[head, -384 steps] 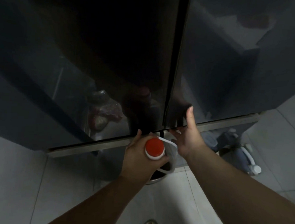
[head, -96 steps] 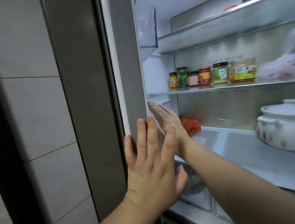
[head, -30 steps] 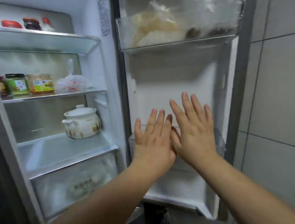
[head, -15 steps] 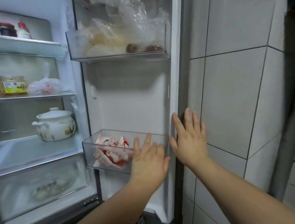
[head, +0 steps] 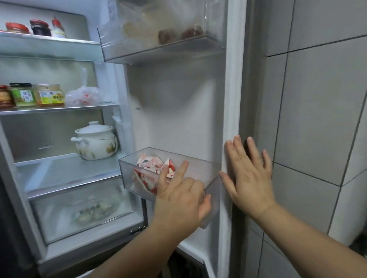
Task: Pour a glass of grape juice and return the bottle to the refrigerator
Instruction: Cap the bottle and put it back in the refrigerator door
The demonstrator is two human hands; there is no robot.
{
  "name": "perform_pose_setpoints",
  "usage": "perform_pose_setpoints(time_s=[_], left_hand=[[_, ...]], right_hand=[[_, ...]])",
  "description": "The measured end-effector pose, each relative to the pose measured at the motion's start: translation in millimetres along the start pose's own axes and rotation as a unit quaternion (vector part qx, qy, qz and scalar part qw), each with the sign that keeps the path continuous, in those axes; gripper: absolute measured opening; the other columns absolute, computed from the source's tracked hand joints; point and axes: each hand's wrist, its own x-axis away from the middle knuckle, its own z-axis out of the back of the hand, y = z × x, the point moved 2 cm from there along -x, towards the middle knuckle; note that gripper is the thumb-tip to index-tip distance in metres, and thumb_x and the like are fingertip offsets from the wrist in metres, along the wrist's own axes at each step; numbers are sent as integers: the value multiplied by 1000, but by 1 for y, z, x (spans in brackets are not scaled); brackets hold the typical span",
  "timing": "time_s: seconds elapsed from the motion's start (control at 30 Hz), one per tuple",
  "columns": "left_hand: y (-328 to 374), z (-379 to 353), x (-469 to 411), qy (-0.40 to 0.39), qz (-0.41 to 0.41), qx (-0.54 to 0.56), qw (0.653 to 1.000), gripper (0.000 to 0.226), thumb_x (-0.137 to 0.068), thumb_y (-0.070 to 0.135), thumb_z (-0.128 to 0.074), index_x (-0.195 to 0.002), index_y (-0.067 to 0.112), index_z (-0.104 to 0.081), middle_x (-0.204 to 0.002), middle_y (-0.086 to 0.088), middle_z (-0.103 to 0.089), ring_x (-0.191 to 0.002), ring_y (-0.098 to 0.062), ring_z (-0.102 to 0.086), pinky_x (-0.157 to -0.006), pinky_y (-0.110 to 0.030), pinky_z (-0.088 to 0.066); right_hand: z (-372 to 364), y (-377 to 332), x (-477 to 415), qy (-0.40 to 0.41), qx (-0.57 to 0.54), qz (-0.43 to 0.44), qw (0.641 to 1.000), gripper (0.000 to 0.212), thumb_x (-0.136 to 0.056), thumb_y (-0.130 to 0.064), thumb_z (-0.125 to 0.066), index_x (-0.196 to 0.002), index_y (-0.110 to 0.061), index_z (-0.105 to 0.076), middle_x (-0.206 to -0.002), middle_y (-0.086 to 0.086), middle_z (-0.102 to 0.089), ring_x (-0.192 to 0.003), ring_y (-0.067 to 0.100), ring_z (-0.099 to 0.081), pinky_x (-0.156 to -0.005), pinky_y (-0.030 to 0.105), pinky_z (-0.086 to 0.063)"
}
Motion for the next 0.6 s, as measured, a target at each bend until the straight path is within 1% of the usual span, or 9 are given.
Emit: perform_pose_setpoints(time_s=[0.07, 0.13, 0.2, 0.27, 0.33, 0.4, 0.5, 0.6], left_hand=[[-22, 13, 17, 24, -14, 0, 1000, 22, -78, 40, -55, -71, 22, -65, -72, 6, -65, -126, -24, -54, -110, -49, -16], [-46, 25, 35, 48, -22, 9, 999, 21, -77, 40, -54, -76, 22, -66, -77, 7, -67, -127, -22, -53, -109, -48, -17], [-72, 38, 53, 76, -28, 22, 996, 20, -77, 38, -53, -88, 24, -63, -87, 7, -70, -128, -21, -51, -105, -47, -21], [-103, 52, 73, 85, -31, 30, 995, 27, -78, 37, -51, -100, 25, -60, -97, 6, -72, -128, -20, -48, -104, -46, -22], [-133, 65, 90, 66, -18, 31, 997, 36, -78, 36, -49, -107, 22, -62, -103, 3, -73, -128, -20, -46, -104, -45, -21], [-166, 76, 105, 24, 9, 27, 999, 42, -78, 36, -46, -115, 20, -58, -106, 1, -72, -129, -20, -44, -104, -43, -20], [-211, 91, 128, -48, 68, 17, 996, 51, -80, 36, -42, -124, 15, -58, -116, -1, -69, -131, -24, -48, -105, -42, -17], [-247, 103, 147, -77, 113, 7, 991, 54, -84, 41, -41, -130, 16, -55, -131, -3, -62, -133, -26, -46, -106, -45, -16]], right_hand=[[8, -23, 8, 46, 11, 26, 999, 67, -88, -47, -44, -147, -18, -33, -152, 9, -39, -142, 30, -23, -110, 51, -17], [16, -51, 14, 82, 37, 43, 995, 66, -88, -47, -46, -145, -17, -36, -152, 9, -38, -141, 31, -25, -109, 51, -20], [24, -85, 19, 106, 51, 54, 992, 65, -89, -47, -47, -146, -17, -37, -153, 8, -34, -142, 30, -23, -110, 50, -18], [33, -124, 25, 112, 48, 75, 990, 64, -89, -45, -50, -146, -17, -39, -153, 8, -33, -144, 29, -20, -113, 50, -15], [43, -155, 33, 111, 43, 107, 987, 65, -85, -40, -54, -145, -19, -40, -155, 9, -31, -145, 29, -20, -115, 48, -12], [50, -182, 42, 119, 32, 115, 986, 66, -82, -37, -57, -144, -21, -42, -156, 8, -28, -146, 30, -20, -116, 48, -10], [47, -223, 45, 112, 8, 119, 986, 66, -85, -41, -58, -146, -25, -37, -157, 7, -24, -146, 32, -20, -115, 48, -15], [37, -274, 38, 116, 5, 136, 984, 67, -87, -46, -58, -146, -26, -37, -157, 6, -25, -146, 31, -22, -115, 48, -17]])
